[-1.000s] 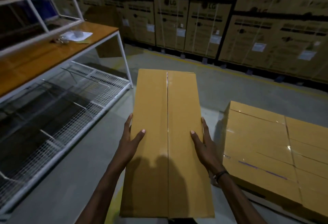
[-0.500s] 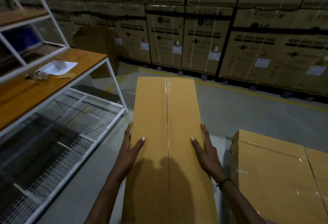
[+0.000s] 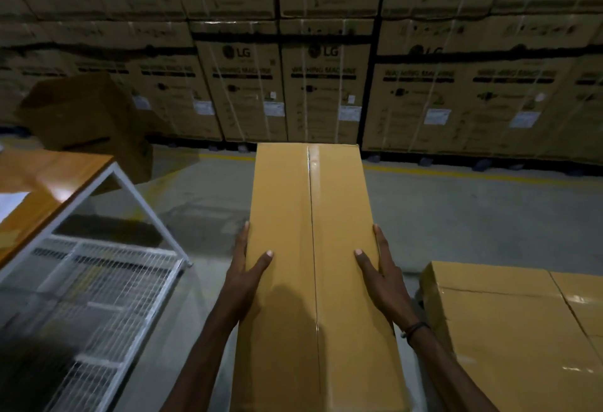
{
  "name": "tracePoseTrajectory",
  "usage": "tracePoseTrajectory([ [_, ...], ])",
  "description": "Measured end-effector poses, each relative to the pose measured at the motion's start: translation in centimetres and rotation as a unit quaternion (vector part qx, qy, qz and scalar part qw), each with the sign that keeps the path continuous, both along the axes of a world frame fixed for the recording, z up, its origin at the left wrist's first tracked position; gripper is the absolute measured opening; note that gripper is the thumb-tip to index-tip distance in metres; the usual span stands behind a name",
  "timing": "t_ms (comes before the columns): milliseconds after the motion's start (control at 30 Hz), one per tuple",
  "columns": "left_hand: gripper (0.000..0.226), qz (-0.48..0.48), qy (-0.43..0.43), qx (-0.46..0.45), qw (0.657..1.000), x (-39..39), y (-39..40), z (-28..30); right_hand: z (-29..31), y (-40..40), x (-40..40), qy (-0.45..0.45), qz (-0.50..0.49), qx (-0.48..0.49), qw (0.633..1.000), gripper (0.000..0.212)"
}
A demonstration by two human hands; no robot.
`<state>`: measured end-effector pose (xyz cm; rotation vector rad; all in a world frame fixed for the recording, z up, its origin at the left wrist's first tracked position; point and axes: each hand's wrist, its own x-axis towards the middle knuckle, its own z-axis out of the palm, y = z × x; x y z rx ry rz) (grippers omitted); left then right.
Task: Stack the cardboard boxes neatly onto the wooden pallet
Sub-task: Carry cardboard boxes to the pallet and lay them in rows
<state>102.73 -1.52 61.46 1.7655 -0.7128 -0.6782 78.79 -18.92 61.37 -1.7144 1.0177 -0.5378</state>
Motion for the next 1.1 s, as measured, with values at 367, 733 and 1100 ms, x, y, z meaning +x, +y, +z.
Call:
tracePoseTrajectory([
  [367, 0.079, -0.167, -0.022, -0.001, 0.986, 12.4, -22.7, 3.6, 1.8, -13.1, 8.5, -0.002, -0.183, 0.002, 0.983, 0.078],
  [733, 0.083, -0.313, -0.037, 0.003, 0.949, 13.0, -47.2, 2.0, -1.0, -29.7, 7.5, -0.016, -0.336, -0.014, 0.942, 0.073],
  [1100, 0.084, -0.444, -0.023, 0.009, 0.895, 6.3, -67.7, 2.8, 0.2, -42.1, 1.9, 0.002, -0.458, -0.019, 0.889, 0.075],
])
